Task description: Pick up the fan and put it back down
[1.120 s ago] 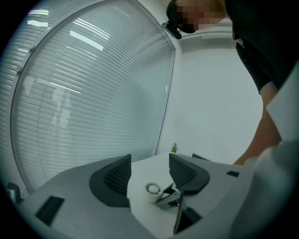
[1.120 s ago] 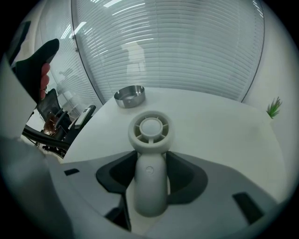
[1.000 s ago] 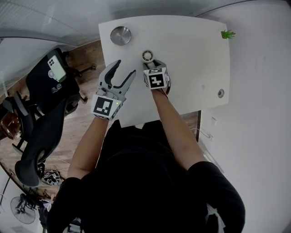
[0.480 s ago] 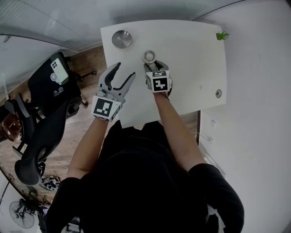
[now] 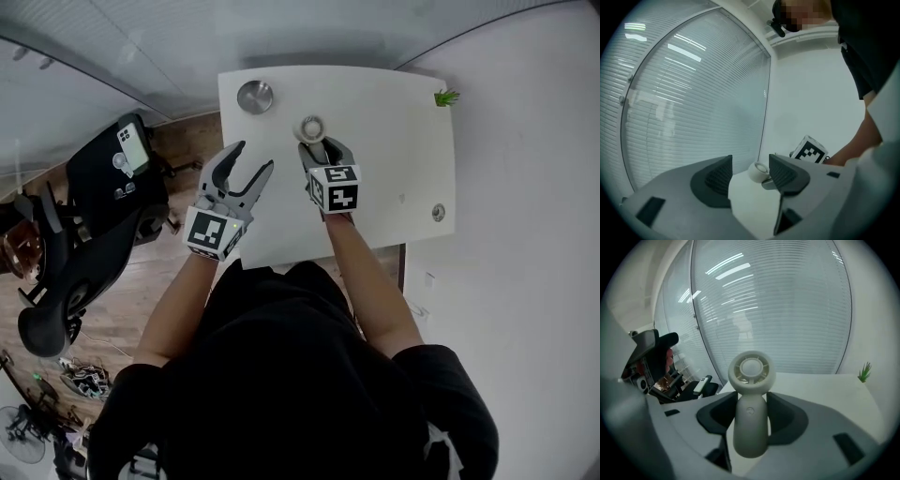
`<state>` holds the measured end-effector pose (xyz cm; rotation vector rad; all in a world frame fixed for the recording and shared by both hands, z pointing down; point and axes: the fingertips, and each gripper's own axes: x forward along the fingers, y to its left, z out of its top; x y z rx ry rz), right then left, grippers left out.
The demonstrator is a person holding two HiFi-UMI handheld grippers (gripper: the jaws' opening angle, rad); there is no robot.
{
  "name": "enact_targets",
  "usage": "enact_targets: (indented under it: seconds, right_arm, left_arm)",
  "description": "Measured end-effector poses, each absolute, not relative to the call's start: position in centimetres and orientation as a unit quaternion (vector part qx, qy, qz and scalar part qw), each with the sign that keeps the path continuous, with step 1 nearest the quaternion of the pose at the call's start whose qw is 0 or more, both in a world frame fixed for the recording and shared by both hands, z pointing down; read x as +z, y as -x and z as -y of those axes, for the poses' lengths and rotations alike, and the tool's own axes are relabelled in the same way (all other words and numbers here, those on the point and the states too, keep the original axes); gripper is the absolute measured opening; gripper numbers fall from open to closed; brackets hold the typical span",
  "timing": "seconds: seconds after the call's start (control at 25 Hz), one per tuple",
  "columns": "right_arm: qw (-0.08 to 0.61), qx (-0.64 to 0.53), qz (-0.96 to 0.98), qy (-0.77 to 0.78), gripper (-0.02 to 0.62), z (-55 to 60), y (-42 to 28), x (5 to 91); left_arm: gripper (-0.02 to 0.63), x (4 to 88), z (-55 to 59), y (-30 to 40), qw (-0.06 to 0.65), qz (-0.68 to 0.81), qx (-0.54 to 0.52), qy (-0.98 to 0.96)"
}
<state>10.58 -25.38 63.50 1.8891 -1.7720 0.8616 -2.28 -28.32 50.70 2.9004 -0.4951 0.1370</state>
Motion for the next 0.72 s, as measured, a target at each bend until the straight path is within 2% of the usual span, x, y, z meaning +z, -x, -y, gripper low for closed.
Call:
enact_targets:
  seconds: [0.72]
  right_arm:
    - [0.052,0.159,0.773,-0.611,0.195,23.1,-8.8,44.0]
  left_arm:
    - [0.236,39.6,24.2,2.1,0.072,0.195,-0.003,-0.978]
